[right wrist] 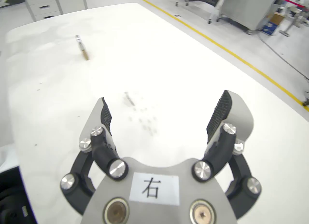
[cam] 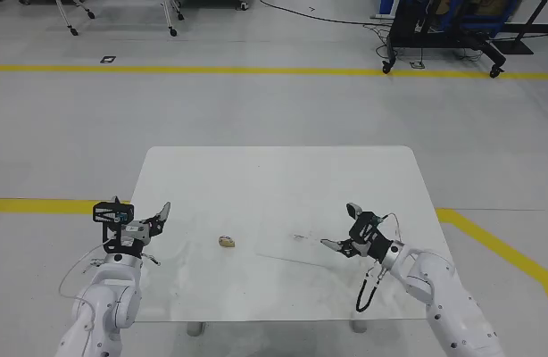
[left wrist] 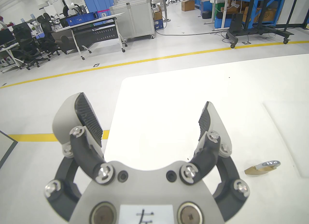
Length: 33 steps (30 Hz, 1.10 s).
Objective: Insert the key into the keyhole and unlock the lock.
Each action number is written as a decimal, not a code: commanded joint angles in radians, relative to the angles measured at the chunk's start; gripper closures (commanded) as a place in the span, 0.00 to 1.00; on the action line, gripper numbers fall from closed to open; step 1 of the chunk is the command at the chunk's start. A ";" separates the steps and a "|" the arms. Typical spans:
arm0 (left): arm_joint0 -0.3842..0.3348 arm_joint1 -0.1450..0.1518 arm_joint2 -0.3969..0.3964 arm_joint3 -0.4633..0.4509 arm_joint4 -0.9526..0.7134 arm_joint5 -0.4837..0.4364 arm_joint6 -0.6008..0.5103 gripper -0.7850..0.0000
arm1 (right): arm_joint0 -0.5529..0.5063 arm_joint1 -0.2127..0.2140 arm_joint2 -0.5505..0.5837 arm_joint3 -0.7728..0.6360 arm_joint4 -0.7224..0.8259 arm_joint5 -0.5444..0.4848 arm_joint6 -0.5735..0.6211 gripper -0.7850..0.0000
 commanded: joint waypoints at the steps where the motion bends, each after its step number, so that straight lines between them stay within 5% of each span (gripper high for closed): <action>1: 0.000 0.000 0.000 0.000 0.000 0.000 0.000 0.00 | 0.023 0.001 -0.028 0.024 -0.024 -0.069 -0.017 0.00; 6: 0.000 0.000 0.000 0.000 0.000 0.000 0.000 0.00 | 0.086 -0.002 -0.121 0.084 -0.137 -0.108 -0.084 0.00; 9: 0.000 0.000 0.000 0.000 0.000 0.000 0.000 0.00 | 0.149 -0.011 -0.178 0.148 -0.163 -0.109 -0.084 0.51; 10: 0.000 0.000 0.000 0.000 0.000 0.000 0.000 0.00 | 0.172 -0.015 -0.200 0.170 -0.176 -0.095 -0.071 0.54; 29: 0.000 0.000 0.000 0.000 0.000 0.000 0.000 0.00 | 0.315 -0.050 -0.363 0.286 -0.290 0.083 0.024 0.81; 33: 0.000 0.000 0.000 0.000 0.000 0.000 0.000 0.00 | 0.331 -0.050 -0.368 0.294 -0.286 0.072 0.034 1.00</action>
